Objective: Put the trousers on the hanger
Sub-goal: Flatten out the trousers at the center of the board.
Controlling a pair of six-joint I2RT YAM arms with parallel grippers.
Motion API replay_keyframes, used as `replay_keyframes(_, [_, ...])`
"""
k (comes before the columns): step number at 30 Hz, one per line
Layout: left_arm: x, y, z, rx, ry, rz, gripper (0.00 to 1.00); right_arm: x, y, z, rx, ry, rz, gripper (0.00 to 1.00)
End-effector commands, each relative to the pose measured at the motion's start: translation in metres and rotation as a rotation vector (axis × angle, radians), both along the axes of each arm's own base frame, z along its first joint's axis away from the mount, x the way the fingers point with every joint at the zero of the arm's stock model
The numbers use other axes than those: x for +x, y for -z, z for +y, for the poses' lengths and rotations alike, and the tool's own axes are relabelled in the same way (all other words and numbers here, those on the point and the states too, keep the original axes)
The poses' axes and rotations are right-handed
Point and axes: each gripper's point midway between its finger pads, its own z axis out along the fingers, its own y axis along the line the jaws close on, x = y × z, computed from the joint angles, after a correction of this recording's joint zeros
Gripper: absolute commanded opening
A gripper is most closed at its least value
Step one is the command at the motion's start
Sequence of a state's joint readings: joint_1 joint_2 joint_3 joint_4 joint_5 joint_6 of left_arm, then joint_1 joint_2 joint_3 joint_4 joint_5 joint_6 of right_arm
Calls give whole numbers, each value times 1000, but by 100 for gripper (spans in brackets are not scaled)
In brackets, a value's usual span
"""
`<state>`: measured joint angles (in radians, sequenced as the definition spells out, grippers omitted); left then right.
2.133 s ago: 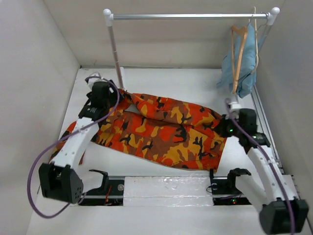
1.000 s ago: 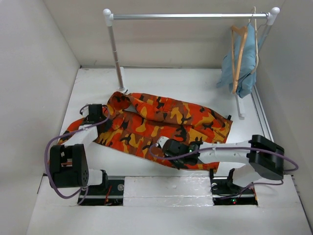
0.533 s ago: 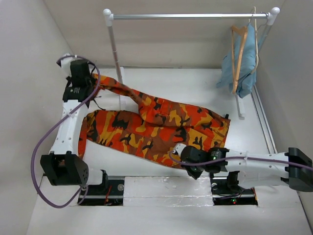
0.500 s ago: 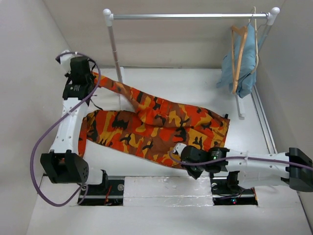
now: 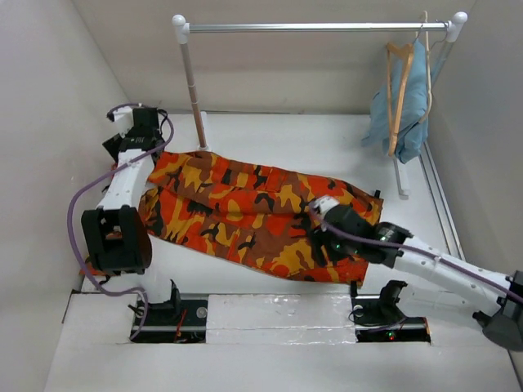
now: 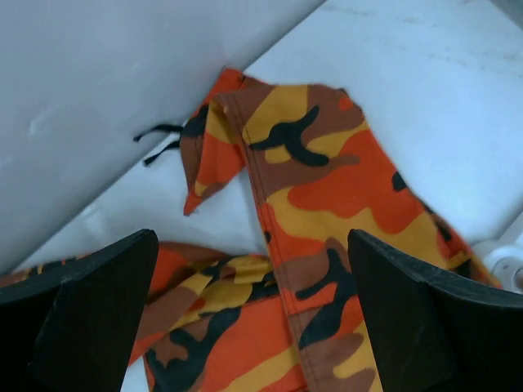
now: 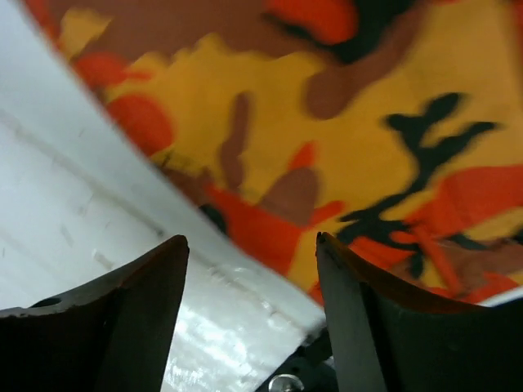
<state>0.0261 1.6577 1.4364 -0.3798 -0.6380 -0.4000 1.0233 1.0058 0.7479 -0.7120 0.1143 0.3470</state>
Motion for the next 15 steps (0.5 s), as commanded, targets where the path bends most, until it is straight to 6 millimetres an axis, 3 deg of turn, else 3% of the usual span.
replay_keyframes(1, [-22,-33,-16,-114,12,-183,99,46,-22,-39,38,200,-91,72])
replay_keyframes(2, [-25,-50,-38,-168,94,-258,98,54,-23,-47,50,237,-92,72])
replay_keyframes(3, [-29,-40,-51,-191,136,-269,97,66,-27,-55,73,283,-111,73])
replay_keyframes(4, [-31,-49,-81,-240,227,-310,89,81,-26,-76,90,371,-113,75])
replay_keyframes(7, [-43,-21,-150,-313,435,-255,76,107,-23,-103,147,490,-127,80])
replay_keyframes(8, [-49,-15,-174,-327,493,-236,50,118,-18,-120,186,566,-102,81])
replay_keyframes(9, [-64,-2,-225,-348,632,-194,42,129,-14,-127,222,595,-120,82])
replay_keyframes(10, [-74,9,-249,-343,690,-159,38,134,-9,-133,246,626,-106,82])
replay_keyframes(11, [-86,16,-274,-354,739,-131,26,137,1,-139,258,663,-62,83])
replay_keyframes(12, [-101,24,-296,-358,795,-100,25,145,3,-157,265,726,-71,83])
replay_keyframes(13, [-127,32,-334,-350,889,-66,25,148,7,-166,257,760,-65,84])
replay_keyframes(15, [-157,45,-371,-420,970,-38,25,157,13,-190,248,846,-73,84])
